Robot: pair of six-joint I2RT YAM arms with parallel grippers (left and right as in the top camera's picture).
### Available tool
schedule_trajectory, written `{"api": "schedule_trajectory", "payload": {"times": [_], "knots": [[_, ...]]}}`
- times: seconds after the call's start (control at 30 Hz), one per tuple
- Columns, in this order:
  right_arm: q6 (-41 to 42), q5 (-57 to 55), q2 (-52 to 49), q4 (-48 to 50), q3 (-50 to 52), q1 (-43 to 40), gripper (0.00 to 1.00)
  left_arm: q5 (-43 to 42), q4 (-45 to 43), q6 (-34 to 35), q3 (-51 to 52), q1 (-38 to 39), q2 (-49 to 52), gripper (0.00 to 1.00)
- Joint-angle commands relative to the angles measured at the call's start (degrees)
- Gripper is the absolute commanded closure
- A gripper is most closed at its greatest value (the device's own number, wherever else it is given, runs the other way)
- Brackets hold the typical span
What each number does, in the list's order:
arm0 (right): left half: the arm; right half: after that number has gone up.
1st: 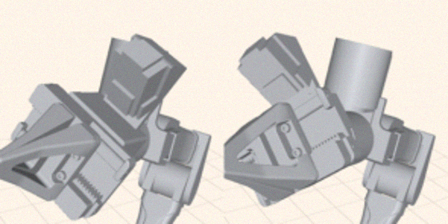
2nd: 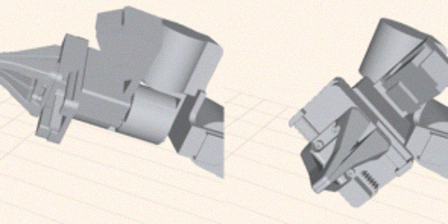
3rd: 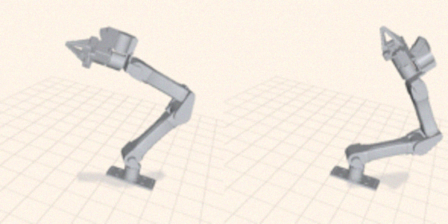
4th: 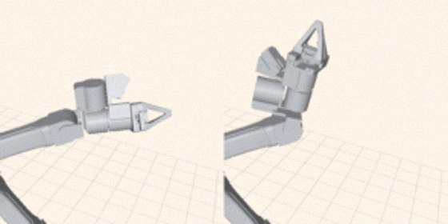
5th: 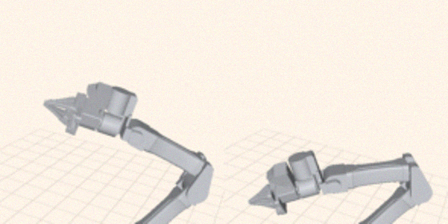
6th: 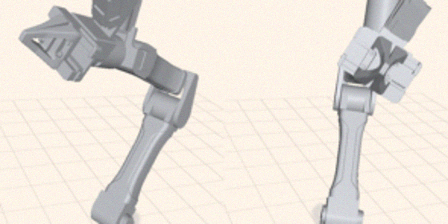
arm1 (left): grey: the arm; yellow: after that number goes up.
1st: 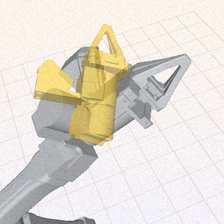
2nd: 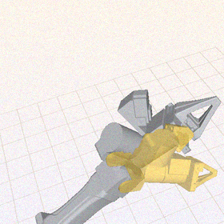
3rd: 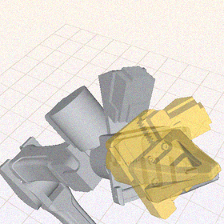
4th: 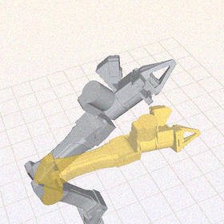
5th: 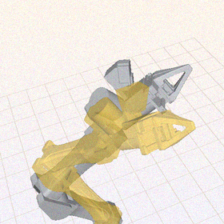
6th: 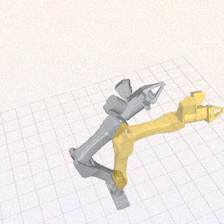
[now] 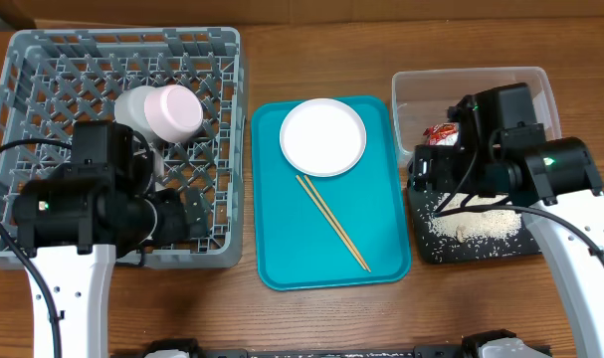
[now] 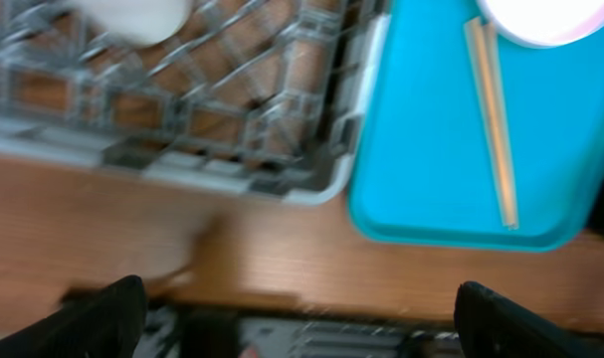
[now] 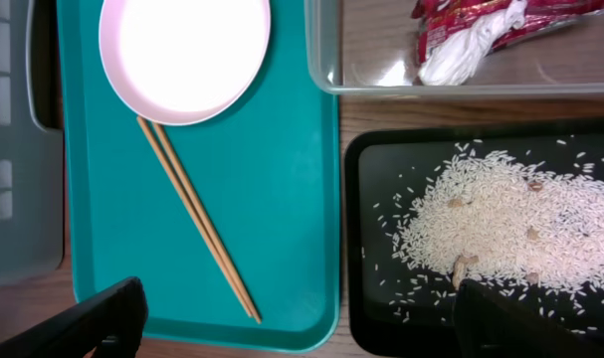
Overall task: Sort waste into correct bins and load items into the dishwasher
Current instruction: 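Move the left gripper to the wooden chopsticks on the tray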
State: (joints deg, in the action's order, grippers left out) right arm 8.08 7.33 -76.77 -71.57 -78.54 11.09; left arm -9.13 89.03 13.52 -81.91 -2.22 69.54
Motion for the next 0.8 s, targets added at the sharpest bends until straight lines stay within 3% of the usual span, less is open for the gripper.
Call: {"api": "schedule_trajectory", "payload": {"times": [0.0,0.07,0.17,0.37,0.6,0.77], "knots": [[-0.4,0.3,0.2,-0.5,-0.5,0.2,0.0,-14.8,-5.2,1.7,3.2,0.4,-0.9,0.0],[-0.4,0.3,0.2,-1.3,-0.5,0.2,0.0,-21.5,-9.3,2.1,5.1,0.5,-0.6,0.0],[-0.1,-1.1,0.2,-2.6,-0.5,0.1,0.0,-21.5,-14.4,9.5,8.0,1.8,0.0,0.0],[9.1,-13.4,0.2,-5.5,-0.5,0.0,0.0,-11.1,-21.3,21.2,11.3,11.0,2.1,0.0],[13.2,-13.3,0.2,-5.7,-0.5,-4.7,0.0,0.5,-27.7,31.7,11.3,27.5,7.4,0.0],[12.9,-10.8,0.2,-6.2,-0.5,-10.6,0.0,5.7,-31.6,34.9,11.3,36.1,13.7,0.0]]}}
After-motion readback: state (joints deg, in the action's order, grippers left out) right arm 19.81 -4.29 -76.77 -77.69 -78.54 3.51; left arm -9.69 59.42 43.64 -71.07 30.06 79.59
